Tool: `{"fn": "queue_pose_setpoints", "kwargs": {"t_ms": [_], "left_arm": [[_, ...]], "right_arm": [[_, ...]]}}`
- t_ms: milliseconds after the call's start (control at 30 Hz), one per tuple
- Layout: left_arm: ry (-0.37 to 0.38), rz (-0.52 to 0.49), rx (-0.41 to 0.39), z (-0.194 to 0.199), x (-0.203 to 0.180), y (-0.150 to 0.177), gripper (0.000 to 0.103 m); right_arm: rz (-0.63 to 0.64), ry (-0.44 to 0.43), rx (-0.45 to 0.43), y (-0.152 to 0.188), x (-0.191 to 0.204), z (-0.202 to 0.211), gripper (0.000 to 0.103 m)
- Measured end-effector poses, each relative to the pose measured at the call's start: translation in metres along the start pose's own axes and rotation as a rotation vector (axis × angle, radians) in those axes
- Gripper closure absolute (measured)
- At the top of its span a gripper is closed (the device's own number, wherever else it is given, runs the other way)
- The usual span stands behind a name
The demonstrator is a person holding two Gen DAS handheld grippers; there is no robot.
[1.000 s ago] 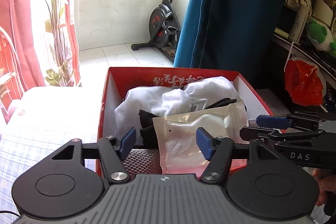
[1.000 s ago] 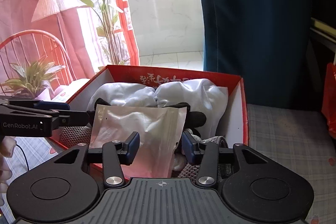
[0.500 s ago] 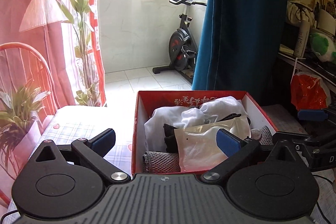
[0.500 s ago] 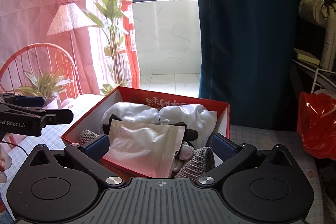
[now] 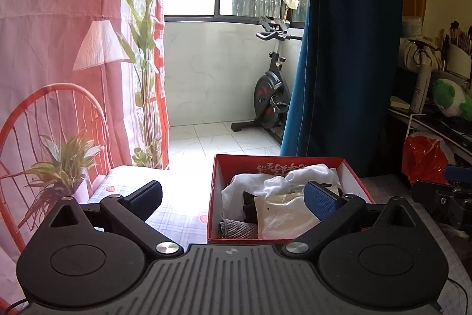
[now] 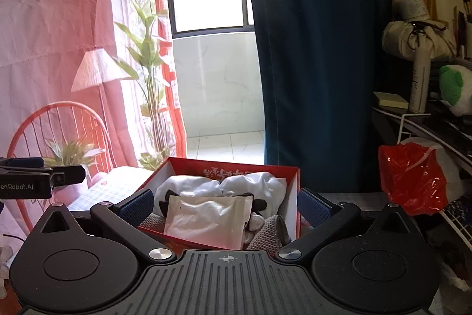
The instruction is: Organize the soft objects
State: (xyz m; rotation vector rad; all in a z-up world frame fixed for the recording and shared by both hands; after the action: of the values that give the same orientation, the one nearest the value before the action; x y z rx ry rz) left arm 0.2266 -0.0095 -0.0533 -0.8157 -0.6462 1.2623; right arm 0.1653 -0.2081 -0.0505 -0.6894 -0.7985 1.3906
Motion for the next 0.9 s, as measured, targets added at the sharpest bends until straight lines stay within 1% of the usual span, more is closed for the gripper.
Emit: {"fn": "queue_pose_setpoints", "kwargs": {"t_ms": [100,233,300,367,433,567,900], "left_arm": [[0.004,0.025,-0.004,0.015,0.001,0.002,0.000],[-0.084,-0.040,-0.036,0.038,-0.002,0.006,0.000],[-0.086,-0.041,-0.041,0.047,-0.003,0.008,0.000],[-0.069,-0.027,-0.046,0.056,-0.004,0.009,0.000],[-0.062,-0.020,-0.052,0.063,-0.006,0.010,0.000],[-0.077,-0.023,-0.062,0.071,-0.008,0.012,0.000],[-0.079,-0.027,-0.057,0.072,-0.011,0.016,0.000]], "right_arm": [[0.017,0.021,-0.029,0.000,0.004,0.021,0.000],[0.037,0.084,-0.077,0.000,0.011,0.049,0.000],[0.017,0.071,-0.086,0.001,0.012,0.060,0.000],[-0.014,0.049,-0.086,0.003,0.013,0.066,0.000],[-0.038,0.039,-0.081,0.005,0.012,0.070,0.000],[-0.054,0.028,-0.063,0.012,0.010,0.071,0.000],[-0.073,0.038,-0.055,0.017,0.006,0.069,0.000]]}}
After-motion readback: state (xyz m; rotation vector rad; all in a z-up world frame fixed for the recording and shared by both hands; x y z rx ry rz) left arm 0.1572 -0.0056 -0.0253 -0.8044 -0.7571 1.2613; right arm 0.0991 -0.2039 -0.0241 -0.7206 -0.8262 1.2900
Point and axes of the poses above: each gripper's, at about its wrist camera, not at the fingertips, and z roughly against the way its jaws point, x to its left, y to its underside, the point moved 8 cm from there along -z, roughly the way its jaws point, and after that the axes turned 9 degrees about x, right-handed, at the moved point
